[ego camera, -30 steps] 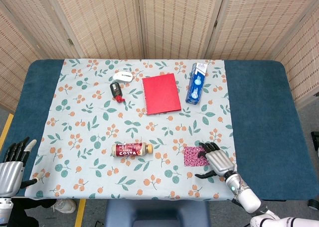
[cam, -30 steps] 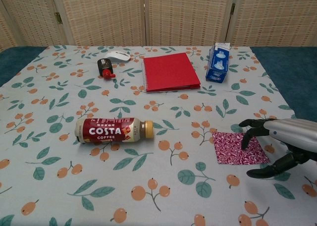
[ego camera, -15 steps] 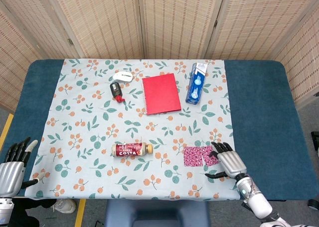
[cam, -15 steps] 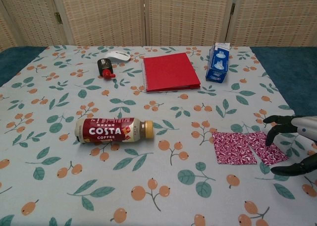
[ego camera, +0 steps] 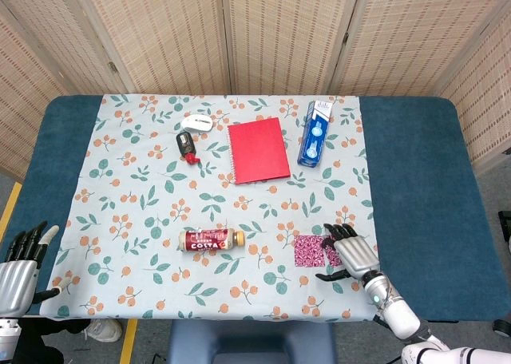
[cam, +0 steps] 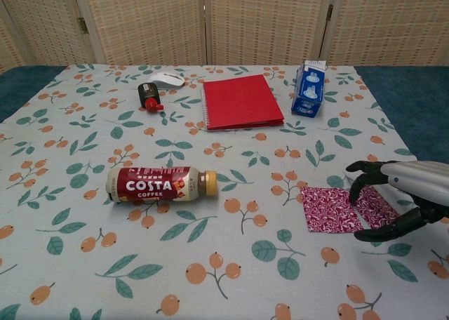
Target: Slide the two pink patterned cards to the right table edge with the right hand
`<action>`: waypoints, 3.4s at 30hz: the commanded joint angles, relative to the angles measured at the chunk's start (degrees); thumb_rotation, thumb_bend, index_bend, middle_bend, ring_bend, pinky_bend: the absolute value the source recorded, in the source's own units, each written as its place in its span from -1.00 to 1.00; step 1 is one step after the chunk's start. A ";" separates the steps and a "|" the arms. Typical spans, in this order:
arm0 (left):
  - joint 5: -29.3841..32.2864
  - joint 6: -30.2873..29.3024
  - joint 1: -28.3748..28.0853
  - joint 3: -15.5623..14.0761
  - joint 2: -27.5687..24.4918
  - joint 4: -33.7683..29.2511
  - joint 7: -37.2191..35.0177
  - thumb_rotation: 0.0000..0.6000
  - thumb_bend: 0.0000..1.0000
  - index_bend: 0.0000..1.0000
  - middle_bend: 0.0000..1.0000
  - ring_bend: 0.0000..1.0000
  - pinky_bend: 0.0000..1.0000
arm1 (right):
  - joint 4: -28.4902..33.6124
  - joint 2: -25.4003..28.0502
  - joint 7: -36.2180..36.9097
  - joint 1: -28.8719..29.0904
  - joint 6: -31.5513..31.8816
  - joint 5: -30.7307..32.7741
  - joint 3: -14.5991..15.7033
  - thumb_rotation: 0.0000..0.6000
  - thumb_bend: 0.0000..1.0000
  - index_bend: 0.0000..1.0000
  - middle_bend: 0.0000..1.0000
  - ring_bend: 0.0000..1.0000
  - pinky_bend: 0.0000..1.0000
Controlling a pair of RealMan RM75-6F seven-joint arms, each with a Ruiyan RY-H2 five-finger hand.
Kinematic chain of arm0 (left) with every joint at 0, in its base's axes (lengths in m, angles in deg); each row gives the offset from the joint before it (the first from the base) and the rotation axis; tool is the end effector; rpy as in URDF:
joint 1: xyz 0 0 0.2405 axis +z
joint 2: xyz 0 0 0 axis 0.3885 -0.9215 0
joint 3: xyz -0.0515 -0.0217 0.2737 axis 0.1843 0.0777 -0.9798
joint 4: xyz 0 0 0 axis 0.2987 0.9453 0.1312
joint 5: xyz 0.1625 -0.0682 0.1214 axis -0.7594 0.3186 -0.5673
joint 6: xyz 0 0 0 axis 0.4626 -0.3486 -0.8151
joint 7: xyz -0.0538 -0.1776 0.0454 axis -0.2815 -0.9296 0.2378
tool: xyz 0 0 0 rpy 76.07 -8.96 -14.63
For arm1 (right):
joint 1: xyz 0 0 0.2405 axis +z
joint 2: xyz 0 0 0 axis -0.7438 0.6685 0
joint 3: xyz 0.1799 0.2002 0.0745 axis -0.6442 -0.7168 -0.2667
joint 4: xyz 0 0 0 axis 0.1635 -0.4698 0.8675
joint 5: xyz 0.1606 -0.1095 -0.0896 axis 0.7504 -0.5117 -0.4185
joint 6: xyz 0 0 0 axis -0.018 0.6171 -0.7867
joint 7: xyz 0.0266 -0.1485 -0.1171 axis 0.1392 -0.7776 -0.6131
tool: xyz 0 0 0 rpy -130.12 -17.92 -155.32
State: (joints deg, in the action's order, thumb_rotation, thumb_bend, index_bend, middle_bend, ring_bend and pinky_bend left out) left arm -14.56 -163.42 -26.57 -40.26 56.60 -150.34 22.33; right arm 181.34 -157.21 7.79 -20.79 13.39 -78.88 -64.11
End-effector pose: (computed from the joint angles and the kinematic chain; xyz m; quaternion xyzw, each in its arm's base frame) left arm -0.3510 0.2163 0.1452 -0.6010 -0.3928 -0.3780 0.5845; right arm -0.2658 -0.2955 -0.0425 0.7490 -0.4641 0.2476 0.4028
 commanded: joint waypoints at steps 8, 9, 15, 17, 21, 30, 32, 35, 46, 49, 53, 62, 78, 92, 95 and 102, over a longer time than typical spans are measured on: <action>-0.15 -0.11 0.05 -0.01 0.20 0.30 -0.19 1.00 -0.50 -0.77 -0.99 -0.85 -1.00 | -0.18 0.72 -1.22 -0.54 0.94 2.08 0.12 -0.10 -0.64 -0.40 -0.89 -1.00 -1.00; -0.13 -0.08 0.05 0.00 0.22 0.33 -0.21 1.00 -0.50 -0.77 -0.99 -0.85 -1.00 | -0.12 0.88 -1.45 -0.62 1.05 2.32 0.19 -0.10 -0.64 -0.40 -0.89 -1.00 -1.00; -0.17 -0.03 0.02 0.01 0.28 0.45 -0.28 1.00 -0.50 -0.77 -0.99 -0.85 -1.00 | 0.80 1.62 -1.30 -1.01 1.50 2.44 0.45 -0.10 -0.63 -0.40 -0.89 -1.00 -1.00; -0.22 -0.08 0.03 0.01 0.31 0.47 -0.28 1.00 -0.50 -0.77 -0.99 -0.85 -1.00 | 0.99 1.58 -1.12 -0.96 1.50 1.93 0.50 -0.10 -0.63 -0.40 -0.89 -1.00 -1.00; -0.04 -0.04 0.15 -0.04 0.33 0.63 -0.40 1.00 -0.50 -0.77 -0.99 -0.85 -1.00 | 0.86 0.63 -1.06 -0.16 0.58 1.16 0.33 -0.09 -0.63 -0.40 -0.89 -1.00 -1.00; 0.27 0.05 0.37 -0.09 0.52 1.25 -0.88 1.00 -0.50 -0.77 -0.99 -0.85 -1.00 | -0.79 -0.45 -1.74 0.50 -0.09 2.90 -0.14 -0.09 -0.63 -0.40 -0.89 -1.00 -1.00; 0.21 0.04 0.38 -0.10 0.60 1.35 -0.95 1.00 -0.50 -0.77 -0.99 -0.85 -1.00 | -0.72 -0.14 -1.89 0.24 0.39 3.24 -0.08 -0.09 -0.63 -0.40 -0.89 -1.00 -1.00; 0.10 -0.02 0.34 -0.06 0.67 1.43 -1.03 1.00 -0.50 -0.77 -0.99 -0.85 -1.00 | -0.16 0.55 -1.79 -0.31 1.21 3.23 0.18 -0.09 -0.64 -0.40 -0.89 -1.00 -1.00; -0.24 -0.01 0.20 -0.07 0.67 1.08 -0.79 1.00 -0.50 -0.77 -0.99 -0.85 -1.00 | 3.11 1.86 1.38 -0.81 2.38 -3.14 1.22 -0.08 -0.64 -0.40 -0.89 -1.00 -1.00; -0.33 -0.12 0.29 -0.16 0.59 0.95 -0.73 1.00 -0.50 -0.77 -0.99 -0.85 -1.00 | 2.44 0.55 1.49 0.01 1.29 -3.37 0.79 -0.09 -0.64 -0.40 -0.89 -1.00 -1.00; -0.05 -0.33 0.59 -0.17 0.42 1.06 -0.92 1.00 -0.50 -0.77 -0.99 -0.85 -1.00 | 1.40 -0.87 0.77 0.82 0.45 -2.91 0.30 -0.09 -0.64 -0.40 -0.89 -1.00 -1.00; 0.26 -0.43 1.02 -0.31 0.47 1.63 -1.58 1.00 -0.50 -0.77 -0.99 -0.85 -1.00 | 1.69 -1.37 -0.58 1.05 -0.04 -2.60 1.15 -0.09 -0.64 -0.40 -0.89 -1.00 -1.00; 0.15 -0.03 0.88 -0.34 0.67 1.70 -1.52 1.00 -0.50 -0.77 -0.99 -0.84 -1.00 | 2.28 0.54 -1.05 -0.72 1.05 -2.49 3.12 -0.09 -0.64 -0.40 -0.89 -1.00 -1.00; -0.30 0.22 0.55 -0.36 0.79 1.33 -1.06 1.00 -0.50 -0.77 -0.99 -0.84 -1.00 | 2.43 2.76 1.09 -2.34 3.50 -2.92 2.30 -0.05 -0.64 -0.40 -0.89 -1.00 -1.00; -0.10 0.29 0.57 -0.31 0.73 1.34 -1.06 1.00 -0.50 -0.77 -0.99 -0.84 -1.00 | 1.20 2.44 1.71 -2.13 2.84 -2.15 1.72 -0.04 -0.64 -0.40 -0.89 -1.00 -1.00; -0.14 0.30 0.64 -0.44 0.73 1.36 -1.08 1.00 -0.50 -0.76 -0.99 -0.84 -1.00 | -1.05 1.71 1.73 -2.04 2.08 -0.62 1.10 -0.03 -0.64 -0.40 -0.89 -1.00 -1.00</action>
State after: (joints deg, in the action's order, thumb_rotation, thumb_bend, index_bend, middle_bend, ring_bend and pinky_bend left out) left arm -14.71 -163.12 -25.93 -40.70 57.33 -148.98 21.25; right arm 180.51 -155.40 9.52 -22.79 15.54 -79.71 -62.91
